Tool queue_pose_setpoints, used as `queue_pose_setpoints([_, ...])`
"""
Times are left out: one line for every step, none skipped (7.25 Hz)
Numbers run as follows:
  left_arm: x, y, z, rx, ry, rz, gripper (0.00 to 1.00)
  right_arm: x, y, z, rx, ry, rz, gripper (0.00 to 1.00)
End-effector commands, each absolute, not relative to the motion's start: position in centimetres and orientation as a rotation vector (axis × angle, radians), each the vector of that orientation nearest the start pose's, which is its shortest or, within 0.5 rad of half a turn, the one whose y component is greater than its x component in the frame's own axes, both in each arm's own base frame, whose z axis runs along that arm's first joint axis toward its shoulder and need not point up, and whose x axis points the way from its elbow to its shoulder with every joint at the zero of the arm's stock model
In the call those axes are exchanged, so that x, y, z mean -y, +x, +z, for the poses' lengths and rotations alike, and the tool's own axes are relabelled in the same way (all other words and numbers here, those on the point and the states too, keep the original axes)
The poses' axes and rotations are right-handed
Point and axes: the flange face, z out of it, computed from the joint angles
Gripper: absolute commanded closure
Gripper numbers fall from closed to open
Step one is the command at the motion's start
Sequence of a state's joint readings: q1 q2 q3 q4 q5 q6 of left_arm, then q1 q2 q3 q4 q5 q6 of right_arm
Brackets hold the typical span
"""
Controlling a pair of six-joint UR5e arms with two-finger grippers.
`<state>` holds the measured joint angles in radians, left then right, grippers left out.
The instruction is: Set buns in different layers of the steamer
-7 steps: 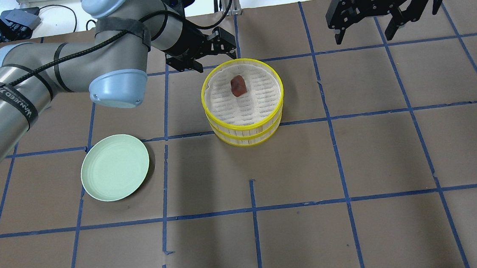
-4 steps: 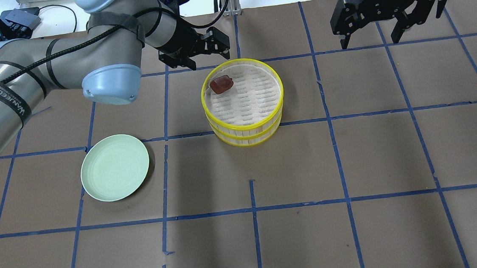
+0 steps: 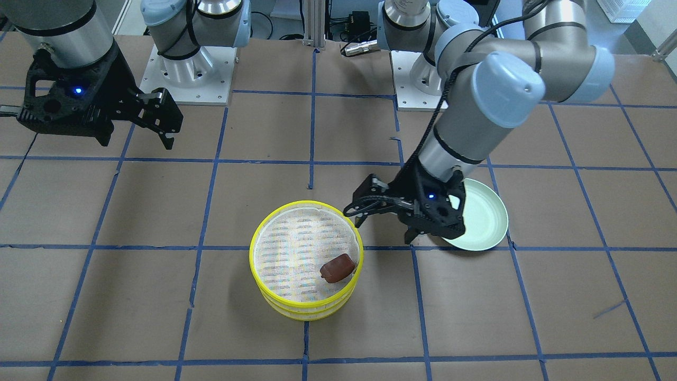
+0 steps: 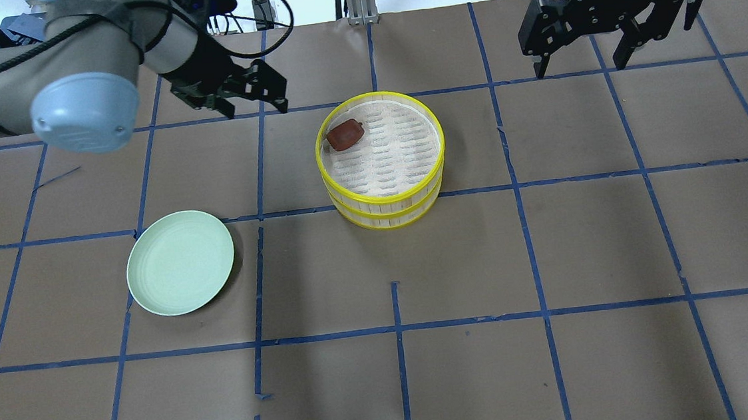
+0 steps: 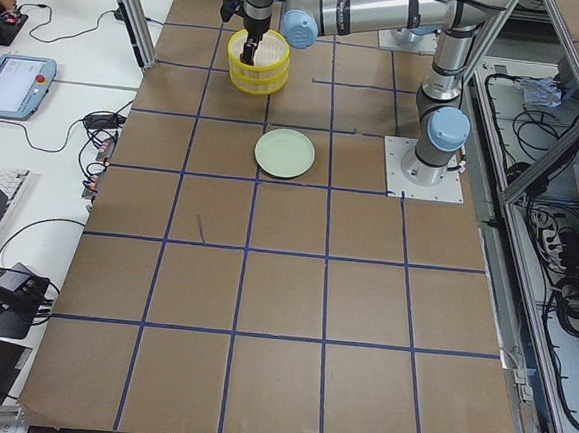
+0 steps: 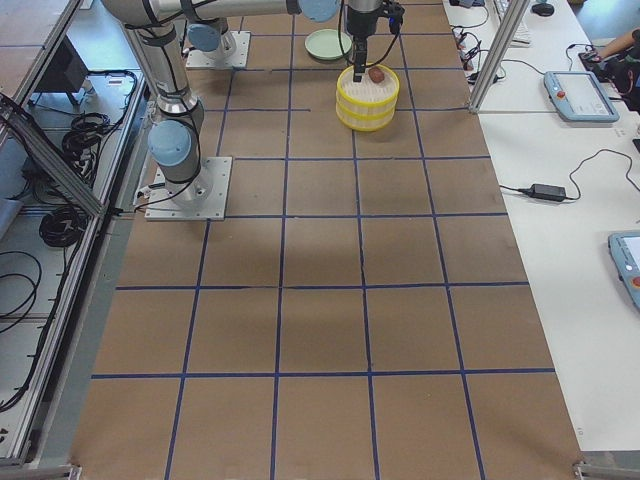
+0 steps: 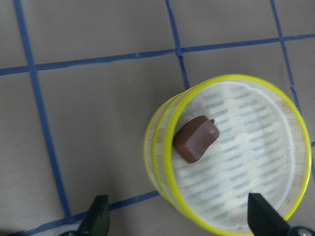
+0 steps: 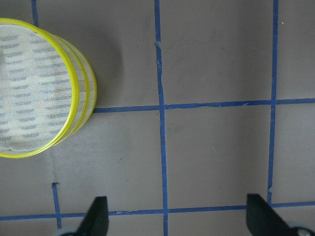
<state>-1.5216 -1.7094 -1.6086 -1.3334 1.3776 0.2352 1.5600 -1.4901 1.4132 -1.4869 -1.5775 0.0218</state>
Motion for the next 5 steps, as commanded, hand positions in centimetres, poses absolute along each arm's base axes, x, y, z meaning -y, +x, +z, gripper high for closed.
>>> queue_pose_setpoints([50.46, -9.36, 46.65, -3.158, 0.274, 0.024, 0.00, 52.04, 12.74, 51.91, -3.151, 0.043, 0.075, 0.00])
queue_pose_setpoints([50.18, -9.42, 47.04, -3.154, 0.259, 0.014, 0.00, 52.05, 12.82, 52.27, -3.152, 0.031, 0.065, 0.00])
queue_pose_setpoints([50.18, -9.62, 47.05, -3.166, 0.255, 0.011, 0.00, 52.03, 12.92, 52.27, -3.150, 0.029, 0.065, 0.00])
queue_pose_setpoints([49.62, -9.76, 47.26, -3.167, 0.260, 0.005, 0.00, 51.99, 13.03, 52.13, -3.147, 0.024, 0.070, 0.00])
queue_pose_setpoints([49.48, -9.72, 47.26, -3.163, 0.260, 0.007, 0.00, 51.94, 13.01, 51.89, -3.148, 0.026, 0.080, 0.00])
